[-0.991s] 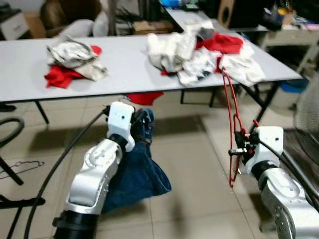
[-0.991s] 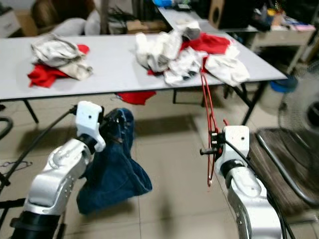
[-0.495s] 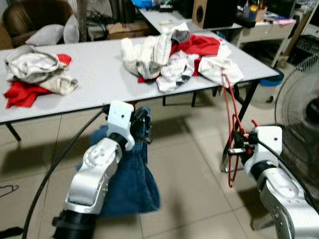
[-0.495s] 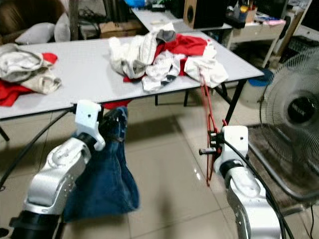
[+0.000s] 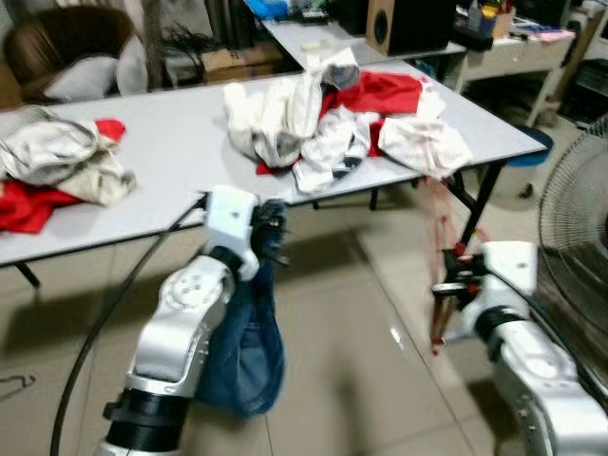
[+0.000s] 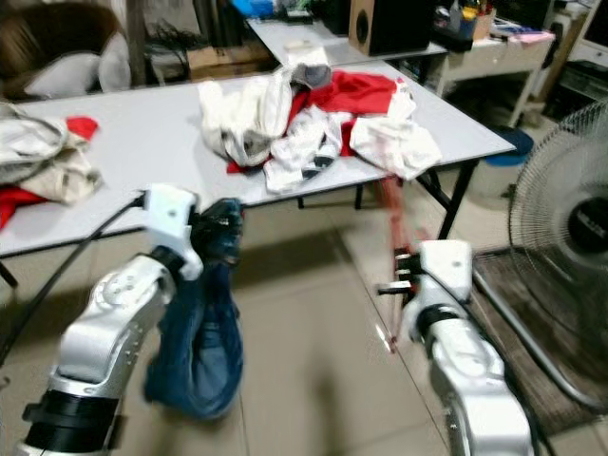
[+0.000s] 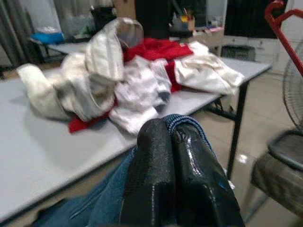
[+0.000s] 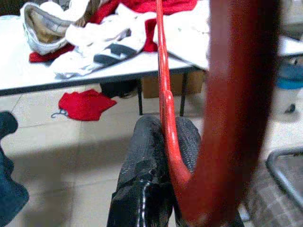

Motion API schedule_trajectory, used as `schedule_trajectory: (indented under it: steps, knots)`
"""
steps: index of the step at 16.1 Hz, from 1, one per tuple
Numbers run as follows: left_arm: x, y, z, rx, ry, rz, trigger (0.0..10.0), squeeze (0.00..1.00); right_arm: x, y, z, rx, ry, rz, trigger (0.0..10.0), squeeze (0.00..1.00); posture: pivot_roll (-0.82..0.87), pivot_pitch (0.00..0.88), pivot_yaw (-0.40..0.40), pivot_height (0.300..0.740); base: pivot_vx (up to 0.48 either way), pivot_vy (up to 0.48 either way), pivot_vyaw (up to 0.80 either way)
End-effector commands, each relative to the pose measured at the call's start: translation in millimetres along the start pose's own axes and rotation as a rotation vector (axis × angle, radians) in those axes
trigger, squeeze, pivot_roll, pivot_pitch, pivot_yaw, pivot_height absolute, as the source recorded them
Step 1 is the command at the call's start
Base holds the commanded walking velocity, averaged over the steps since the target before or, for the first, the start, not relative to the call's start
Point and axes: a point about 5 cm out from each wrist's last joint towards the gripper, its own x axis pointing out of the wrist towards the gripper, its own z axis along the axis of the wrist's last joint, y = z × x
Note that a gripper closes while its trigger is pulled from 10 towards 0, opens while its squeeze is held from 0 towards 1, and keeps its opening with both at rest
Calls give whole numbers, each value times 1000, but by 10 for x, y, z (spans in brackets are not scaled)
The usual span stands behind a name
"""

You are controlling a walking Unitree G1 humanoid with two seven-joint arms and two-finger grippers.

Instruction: Hang hanger

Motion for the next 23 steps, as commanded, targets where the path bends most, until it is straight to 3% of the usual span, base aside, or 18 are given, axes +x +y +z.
schedule_trajectory:
  steps: [1,6,10,12,16,20,22,23]
  knots:
    - [-22,88,59,19,-25,23,10000,0,0,49,59,4,-34,15,10000,0,-28,0,26,740,360,0,0]
    - [-10,97,73,19,-35,31,10000,0,11,66,102,-29,-49,52,10000,0,-27,0,17,740,360,0,0]
    - [141,166,276,19,-99,35,10000,0,-96,-33,329,-26,-98,251,10000,0,-26,0,6,740,364,0,0]
    - [240,272,375,27,-126,64,10000,0,-261,-153,389,-203,-40,418,10000,0,-52,0,2,740,364,0,0]
    - [383,432,521,57,-151,92,10000,0,-474,-212,451,-315,30,603,10000,0,-61,0,8,740,363,0,0]
    - [578,582,785,96,-204,106,10000,0,-636,-226,481,-356,94,746,10000,0,-65,0,13,740,367,0,0]
    - [673,639,980,95,-253,105,10000,0,-655,-173,481,-355,100,824,10000,0,-66,0,15,740,368,0,0]
    - [721,604,1172,73,-312,70,10000,0,-630,-81,464,-357,103,871,10000,0,-66,0,15,740,371,0,0]
